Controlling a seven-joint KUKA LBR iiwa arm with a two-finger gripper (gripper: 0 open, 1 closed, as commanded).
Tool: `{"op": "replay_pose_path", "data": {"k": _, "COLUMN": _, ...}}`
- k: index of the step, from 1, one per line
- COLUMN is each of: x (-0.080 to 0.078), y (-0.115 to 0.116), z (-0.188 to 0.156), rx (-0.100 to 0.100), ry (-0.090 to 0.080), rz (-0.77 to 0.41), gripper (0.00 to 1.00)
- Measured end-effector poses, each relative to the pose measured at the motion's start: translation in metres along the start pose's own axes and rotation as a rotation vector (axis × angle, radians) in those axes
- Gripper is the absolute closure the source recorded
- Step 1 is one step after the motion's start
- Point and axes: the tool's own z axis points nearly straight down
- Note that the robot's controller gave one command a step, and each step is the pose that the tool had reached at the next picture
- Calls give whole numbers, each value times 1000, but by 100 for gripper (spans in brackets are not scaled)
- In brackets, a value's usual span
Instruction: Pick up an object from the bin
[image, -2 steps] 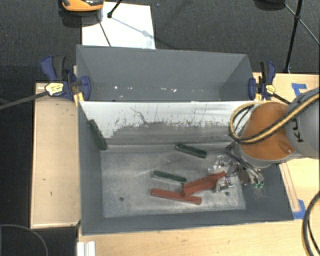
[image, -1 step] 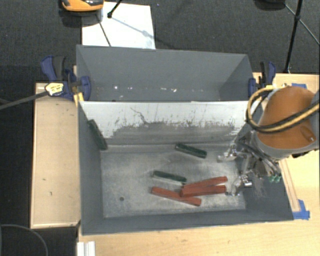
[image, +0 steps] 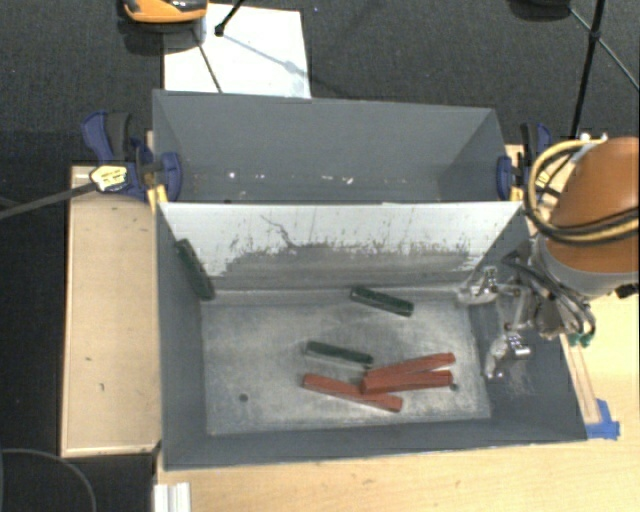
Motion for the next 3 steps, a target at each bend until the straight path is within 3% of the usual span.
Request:
{"op": "replay_pose_path", "data": {"k": 1, "x": 3, "y": 5, "z": 24, "rx": 4, "ry": -16, "rz": -16, "gripper": 0}}
{"op": "replay_pose_path", "data": {"k": 2, "x": 0, "y": 20, "z": 92, "rx": 2, "ry": -9, "rz": -1, "gripper": 0}}
{"op": "replay_pose_path", "data": {"k": 3, "x": -5, "y": 22, "z": 148, "rx": 1, "ry": -7, "rz": 108, "gripper": 100}}
